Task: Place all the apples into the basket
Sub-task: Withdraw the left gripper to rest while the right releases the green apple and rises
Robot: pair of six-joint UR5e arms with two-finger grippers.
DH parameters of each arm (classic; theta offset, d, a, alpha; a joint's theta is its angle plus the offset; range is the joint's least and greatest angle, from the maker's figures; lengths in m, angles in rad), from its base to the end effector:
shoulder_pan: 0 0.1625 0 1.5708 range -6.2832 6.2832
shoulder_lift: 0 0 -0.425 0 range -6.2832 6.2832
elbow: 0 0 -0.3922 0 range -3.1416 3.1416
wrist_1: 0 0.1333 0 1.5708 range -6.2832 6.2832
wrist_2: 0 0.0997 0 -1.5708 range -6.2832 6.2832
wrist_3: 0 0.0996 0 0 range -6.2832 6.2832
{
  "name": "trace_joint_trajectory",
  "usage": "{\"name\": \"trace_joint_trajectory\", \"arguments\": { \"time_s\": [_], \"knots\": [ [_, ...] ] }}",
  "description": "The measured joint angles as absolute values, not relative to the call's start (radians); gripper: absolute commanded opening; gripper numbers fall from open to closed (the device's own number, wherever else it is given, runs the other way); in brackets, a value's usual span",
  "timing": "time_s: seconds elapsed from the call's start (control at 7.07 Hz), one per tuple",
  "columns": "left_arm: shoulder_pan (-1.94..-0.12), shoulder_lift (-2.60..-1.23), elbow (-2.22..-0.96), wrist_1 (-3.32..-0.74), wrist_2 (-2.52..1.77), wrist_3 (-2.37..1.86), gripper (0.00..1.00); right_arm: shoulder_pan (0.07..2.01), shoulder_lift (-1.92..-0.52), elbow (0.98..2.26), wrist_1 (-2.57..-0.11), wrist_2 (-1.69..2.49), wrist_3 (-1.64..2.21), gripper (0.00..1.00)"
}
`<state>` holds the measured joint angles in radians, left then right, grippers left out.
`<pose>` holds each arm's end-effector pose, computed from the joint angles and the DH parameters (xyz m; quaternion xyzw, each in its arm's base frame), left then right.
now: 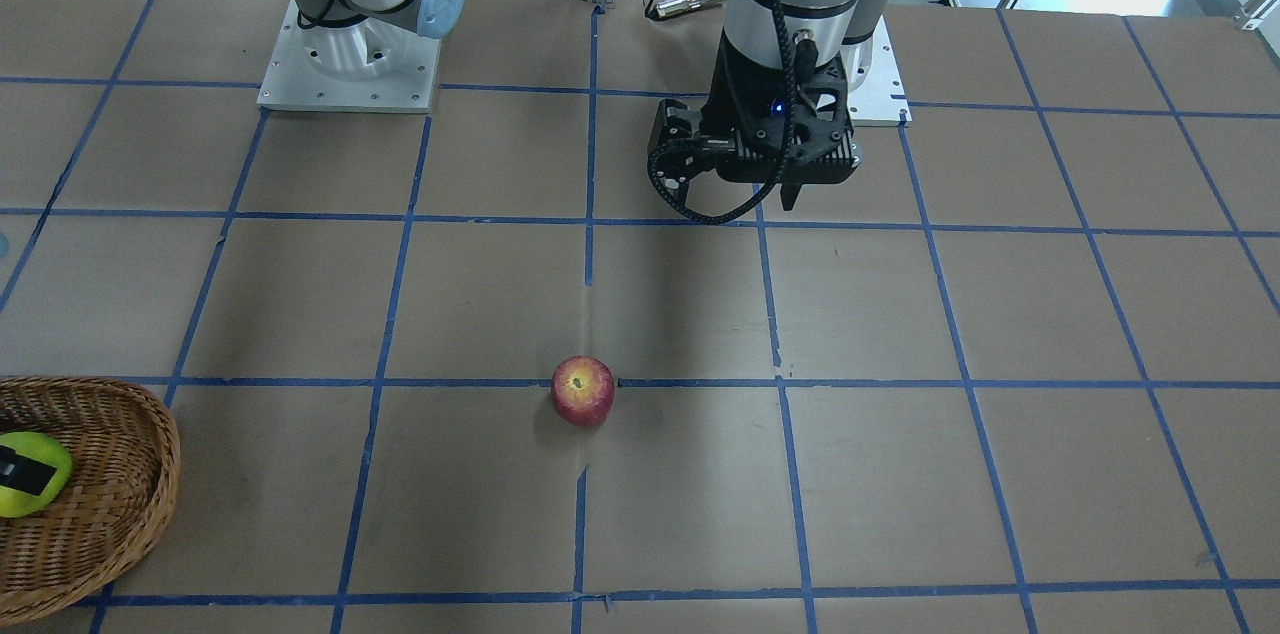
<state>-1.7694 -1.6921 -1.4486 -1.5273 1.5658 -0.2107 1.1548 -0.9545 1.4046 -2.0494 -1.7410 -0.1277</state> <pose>-0.2392 -0.5105 0.4897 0.0060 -0.9997 0.0212 0.0070 -0.1769 -0.6885 0.2434 -0.1443 -0.9858 -0.0091 0.0857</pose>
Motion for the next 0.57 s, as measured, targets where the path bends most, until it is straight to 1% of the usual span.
{"name": "trace_joint_trajectory", "arguments": {
  "time_s": [0.28,0.57],
  "knots": [
    [-1.718,-1.662,-1.458,-1.538,1.567,-0.123,1.0,1.156,-0.967,1.393,-2.039,-1.734,-0.154,1.0],
    [-1.66,-1.637,-1.467,-1.559,1.564,-0.011,1.0,1.193,-1.023,1.376,-1.994,-1.688,-0.148,1.0]
  ]
}}
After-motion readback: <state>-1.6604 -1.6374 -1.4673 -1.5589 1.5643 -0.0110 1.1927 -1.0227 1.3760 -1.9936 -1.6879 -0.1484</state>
